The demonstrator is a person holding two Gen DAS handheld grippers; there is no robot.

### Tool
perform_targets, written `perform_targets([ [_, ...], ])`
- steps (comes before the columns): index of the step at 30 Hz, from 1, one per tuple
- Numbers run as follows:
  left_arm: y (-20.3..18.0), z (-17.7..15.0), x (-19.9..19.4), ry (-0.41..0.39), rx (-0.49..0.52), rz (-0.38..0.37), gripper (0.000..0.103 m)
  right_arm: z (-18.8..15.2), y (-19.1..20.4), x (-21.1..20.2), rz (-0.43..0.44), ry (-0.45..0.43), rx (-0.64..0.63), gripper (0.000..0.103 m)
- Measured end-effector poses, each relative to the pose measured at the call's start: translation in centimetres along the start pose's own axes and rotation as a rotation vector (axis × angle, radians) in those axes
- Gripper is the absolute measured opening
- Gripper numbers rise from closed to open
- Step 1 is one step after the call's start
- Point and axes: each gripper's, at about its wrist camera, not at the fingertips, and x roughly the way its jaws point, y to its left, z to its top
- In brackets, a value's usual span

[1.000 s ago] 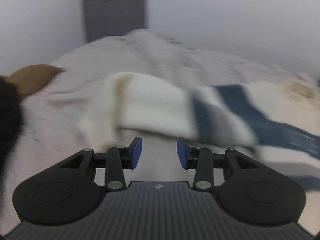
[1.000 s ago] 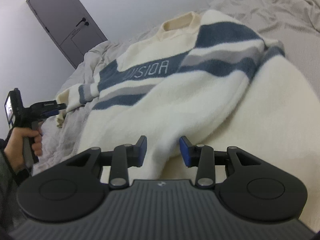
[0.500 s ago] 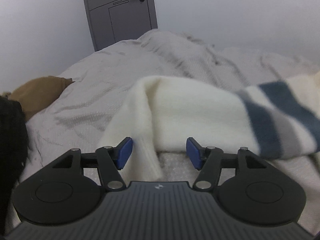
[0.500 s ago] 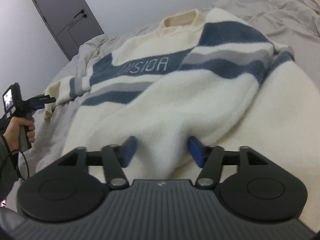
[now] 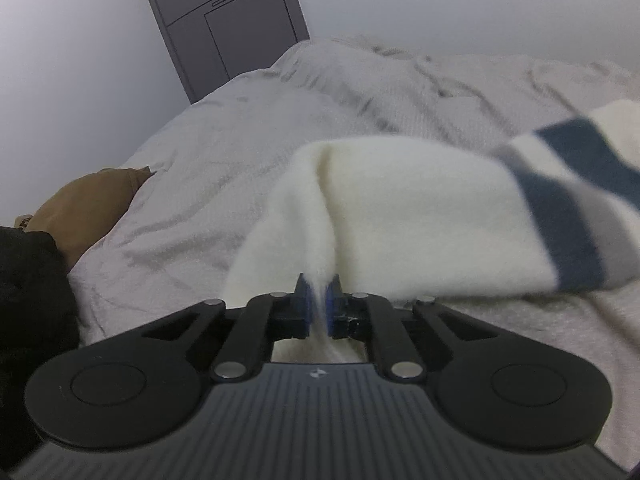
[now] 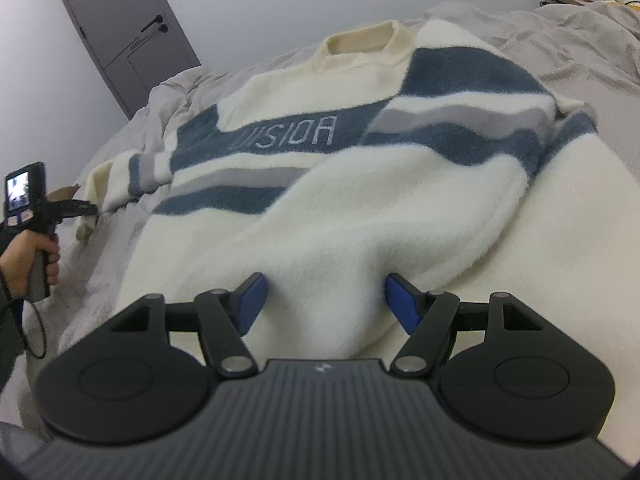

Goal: Fold large clothes
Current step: 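Grasp the remaining sleeve cuff with the left gripper and lift it, then carry the sleeve across the front and open the left gripper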

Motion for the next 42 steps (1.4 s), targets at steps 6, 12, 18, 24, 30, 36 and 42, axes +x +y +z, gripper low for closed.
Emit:
perform_targets([
  [6, 0.4, 2.9, -6.7, -0.041, -0.071, -0.156, 0.007, 0.1, 0.0, -1.4, -0.016, -0.046, -0.001, 0.070],
  [12, -3.1, 6.9, -15.8, -0.129, -0.150, -0.334, 0.007, 0.1, -0.4, -3.7, -0.009, -0.103, 0.013, 0.069],
  [18, -10.7, 10.1, -25.6, -0.213, -0.115, -0.497, 0.007, 0.2, -1.5, -7.1, -0.010, -0.181, 0.057, 0.069],
  [24, -19.7, 11.2, -32.7, -0.227, -0.049, -0.648, 0.007, -0.3, -3.8, -10.9, -0.008, -0.247, 0.140, 0.069],
  [30, -29.6, 8.7, -35.6, -0.177, 0.007, -0.764, 0.007, -0.5, -6.4, -13.1, -0.063, -0.294, 0.190, 0.070],
  [36, -37.8, 3.5, -32.2, -0.032, 0.028, -0.858, 0.007, -0.8, -10.2, -13.4, -0.098, -0.288, 0.300, 0.070],
  [42, -41.9, 0.5, -28.5, 0.067, 0.036, -0.882, 0.008, -0.3, -12.0, -12.7, -0.147, -0.280, 0.337, 0.070],
])
